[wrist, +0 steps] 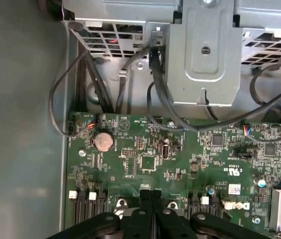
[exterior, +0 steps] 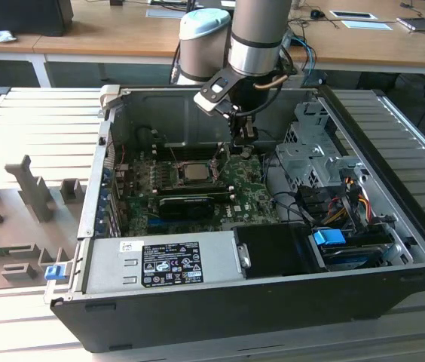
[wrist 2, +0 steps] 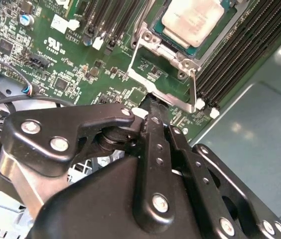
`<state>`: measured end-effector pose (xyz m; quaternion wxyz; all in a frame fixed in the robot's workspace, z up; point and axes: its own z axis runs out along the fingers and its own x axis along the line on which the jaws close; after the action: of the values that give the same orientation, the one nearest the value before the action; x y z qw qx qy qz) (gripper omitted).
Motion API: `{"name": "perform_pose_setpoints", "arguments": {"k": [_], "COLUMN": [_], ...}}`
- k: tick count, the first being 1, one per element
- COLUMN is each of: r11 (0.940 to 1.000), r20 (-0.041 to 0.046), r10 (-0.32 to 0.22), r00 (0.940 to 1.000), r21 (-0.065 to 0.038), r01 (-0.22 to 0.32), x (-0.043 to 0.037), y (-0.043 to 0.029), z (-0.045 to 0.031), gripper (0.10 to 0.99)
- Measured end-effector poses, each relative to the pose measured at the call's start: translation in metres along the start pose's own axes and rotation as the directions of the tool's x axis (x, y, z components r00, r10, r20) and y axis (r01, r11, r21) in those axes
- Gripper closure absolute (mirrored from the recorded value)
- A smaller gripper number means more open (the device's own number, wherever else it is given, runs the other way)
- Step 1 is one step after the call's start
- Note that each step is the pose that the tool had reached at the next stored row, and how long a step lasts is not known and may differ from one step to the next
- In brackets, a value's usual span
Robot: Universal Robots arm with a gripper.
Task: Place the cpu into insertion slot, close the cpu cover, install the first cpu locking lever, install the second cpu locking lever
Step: 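Close the cpu cover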
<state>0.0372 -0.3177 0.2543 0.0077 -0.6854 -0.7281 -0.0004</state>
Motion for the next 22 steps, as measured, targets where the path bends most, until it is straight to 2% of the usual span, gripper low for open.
{"name": "perform_pose_setpoints", "arguments": {"k": [5,7,8,15,19,22], "r11": [1.0000,1.0000,1.0000,0.9997,0.9995,0.9990], "r20": [0.0000,0.0001,0.0001,-0.0004,-0.0002,-0.0004], "r10": [0.000,0.000,-0.001,-0.024,-0.031,-0.045], "r00": [1.0000,1.0000,1.0000,0.9997,0.9995,0.9990], "r21": [0.000,0.000,0.000,0.000,-0.003,-0.004], "r01": [0.000,0.000,0.001,0.024,0.031,0.045], "x": [0.0010,0.0018,0.0022,0.0026,0.0031,0.0032], "y": [-0.0176,-0.0298,-0.0335,-0.0418,-0.0506,-0.0543], "z": [0.0005,0.0022,0.0048,0.0174,0.0199,0.0244], "gripper": [0.980,0.980,0.980,0.980,0.980,0.980]}}
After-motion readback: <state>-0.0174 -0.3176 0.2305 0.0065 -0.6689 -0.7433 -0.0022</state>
